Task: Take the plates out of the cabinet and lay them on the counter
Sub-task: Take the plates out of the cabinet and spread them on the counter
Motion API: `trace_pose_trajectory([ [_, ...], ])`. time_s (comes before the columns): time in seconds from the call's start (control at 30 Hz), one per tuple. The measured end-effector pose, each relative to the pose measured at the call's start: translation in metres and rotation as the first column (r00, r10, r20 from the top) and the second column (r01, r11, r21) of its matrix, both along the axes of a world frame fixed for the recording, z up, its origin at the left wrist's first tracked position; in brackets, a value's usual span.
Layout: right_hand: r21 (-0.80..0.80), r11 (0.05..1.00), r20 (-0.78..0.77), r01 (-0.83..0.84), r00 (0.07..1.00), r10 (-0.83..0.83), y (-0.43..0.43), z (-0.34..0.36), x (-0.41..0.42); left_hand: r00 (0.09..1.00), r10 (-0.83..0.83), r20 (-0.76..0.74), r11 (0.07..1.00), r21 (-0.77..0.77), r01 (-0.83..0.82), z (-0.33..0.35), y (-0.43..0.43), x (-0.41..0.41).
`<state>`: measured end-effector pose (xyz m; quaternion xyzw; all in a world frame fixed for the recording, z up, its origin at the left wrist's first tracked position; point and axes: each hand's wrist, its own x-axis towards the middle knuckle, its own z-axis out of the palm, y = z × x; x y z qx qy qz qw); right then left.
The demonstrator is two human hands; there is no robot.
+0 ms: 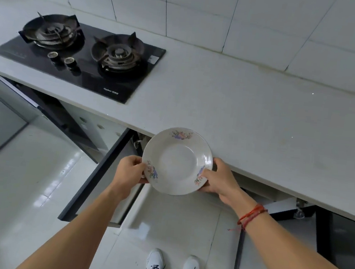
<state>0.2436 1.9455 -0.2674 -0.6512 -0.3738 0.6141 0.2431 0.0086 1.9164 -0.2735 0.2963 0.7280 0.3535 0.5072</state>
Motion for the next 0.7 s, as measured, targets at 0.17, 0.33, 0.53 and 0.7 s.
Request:
trace_pose_trajectory([
  [0.17, 0.017, 1.0, 0.006, 0.009, 1.0, -0.009, 0.026, 0.004, -0.002, 1.0, -0.003, 0.012, 1.0, 0.027, 0.002, 0.003, 0.026, -0.004],
  [0.33, 0.035, 0.999, 0.018, 0.019, 1.0, -0.02, 0.058, 0.001, -0.008, 1.0, -0.017, 0.003, 0.999, 0.029, 0.017, 0.001, 0.064, -0.01],
  [0.53, 0.032, 0.998, -0.011, 0.046, 0.999, -0.045, 0.11, -0.011, -0.019, 0.999, -0.025, -0.028, 0.999, 0.022, 0.025, -0.006, 0.117, -0.021],
  [0.7, 0.071, 0.997, 0.009, 0.041, 0.999, -0.042, 0.156, -0.022, -0.031, 0.999, -0.01, -0.035, 0.999, 0.044, 0.011, -0.01, 0.162, -0.03],
])
